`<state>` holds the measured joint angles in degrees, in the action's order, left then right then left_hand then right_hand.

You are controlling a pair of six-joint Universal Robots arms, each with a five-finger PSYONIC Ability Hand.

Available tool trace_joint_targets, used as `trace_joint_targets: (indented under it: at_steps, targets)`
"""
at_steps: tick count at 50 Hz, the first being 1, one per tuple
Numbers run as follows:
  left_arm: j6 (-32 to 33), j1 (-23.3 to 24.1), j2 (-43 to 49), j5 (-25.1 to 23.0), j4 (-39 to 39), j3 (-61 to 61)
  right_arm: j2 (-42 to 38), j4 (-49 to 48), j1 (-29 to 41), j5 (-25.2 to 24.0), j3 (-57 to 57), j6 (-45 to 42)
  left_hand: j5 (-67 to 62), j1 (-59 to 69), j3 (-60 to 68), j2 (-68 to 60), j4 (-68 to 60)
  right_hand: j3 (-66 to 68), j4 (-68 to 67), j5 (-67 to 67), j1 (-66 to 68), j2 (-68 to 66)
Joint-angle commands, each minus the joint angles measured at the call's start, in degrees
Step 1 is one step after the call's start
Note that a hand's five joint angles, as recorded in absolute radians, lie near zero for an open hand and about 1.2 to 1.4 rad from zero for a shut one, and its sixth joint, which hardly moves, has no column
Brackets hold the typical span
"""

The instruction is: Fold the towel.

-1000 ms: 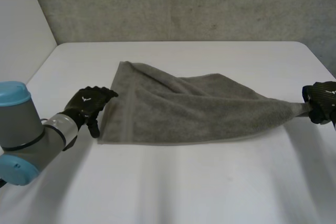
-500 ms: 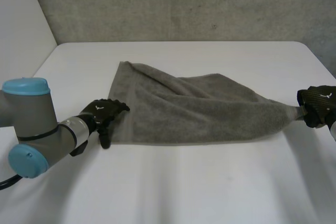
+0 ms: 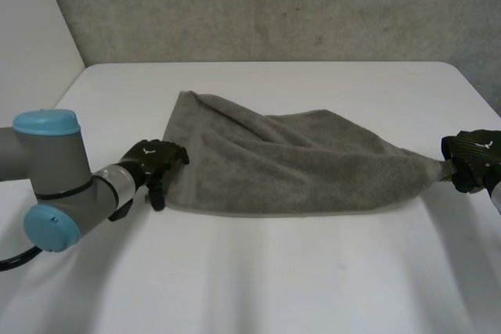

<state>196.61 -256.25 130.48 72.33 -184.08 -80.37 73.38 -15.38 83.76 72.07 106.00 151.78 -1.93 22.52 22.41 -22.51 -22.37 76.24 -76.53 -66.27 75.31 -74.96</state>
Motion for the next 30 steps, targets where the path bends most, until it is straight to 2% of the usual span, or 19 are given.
trace_joint_targets:
  at_steps: [1,3,5,6,8,22,26,30]
  targets:
    - [0.0,0.1,0.3,-0.1,0.0,1.0,0.0,0.0,0.0,0.0,0.0,0.0,-21.7,11.1,11.2,-11.1,-11.2,3.8,-3.5,-3.7,4.7,-5.0]
    - [0.0,0.1,0.3,-0.1,0.0,1.2,0.0,0.0,0.0,0.0,0.0,0.0,-25.4,14.8,14.9,-14.8,-14.9,3.8,-3.5,-3.7,4.7,-5.0]
    - [0.0,0.1,0.3,-0.3,-0.1,1.4,-0.1,0.0,0.0,0.0,0.0,-0.1,-35.4,24.8,24.9,-24.8,-25.0,3.8,-3.5,-3.7,4.7,-5.0]
    - [0.0,0.1,0.3,-0.3,-0.1,1.4,-0.1,0.0,0.0,0.0,0.0,-0.1,-35.5,24.9,25.0,-24.9,-25.0,3.8,-3.5,-3.7,4.7,-5.0]
    - [0.0,0.1,0.3,-0.3,-0.1,1.4,0.0,0.0,0.0,0.0,0.0,-0.1,-45.8,35.2,35.4,-35.3,-35.4,3.8,-3.5,-3.7,4.7,-5.0]
    - [0.0,0.8,1.2,-0.3,-0.2,2.1,0.1,0.0,0.0,0.0,0.1,0.0,-56.7,46.1,46.2,-46.1,-46.2,3.8,-3.5,-3.7,4.7,-5.0]
    - [0.0,1.5,1.5,-0.3,-0.1,2.3,0.2,0.0,0.0,0.0,0.1,0.0,-68.1,57.5,57.6,-57.5,-57.6,3.8,-3.5,-3.7,4.7,-5.0]
    - [0.0,1.8,1.4,-0.3,0.0,2.2,1.1,0.1,0.2,0.3,-0.2,0.1,-68.1,57.5,57.6,-57.5,-57.6,3.8,-3.5,-3.7,4.7,-5.0]
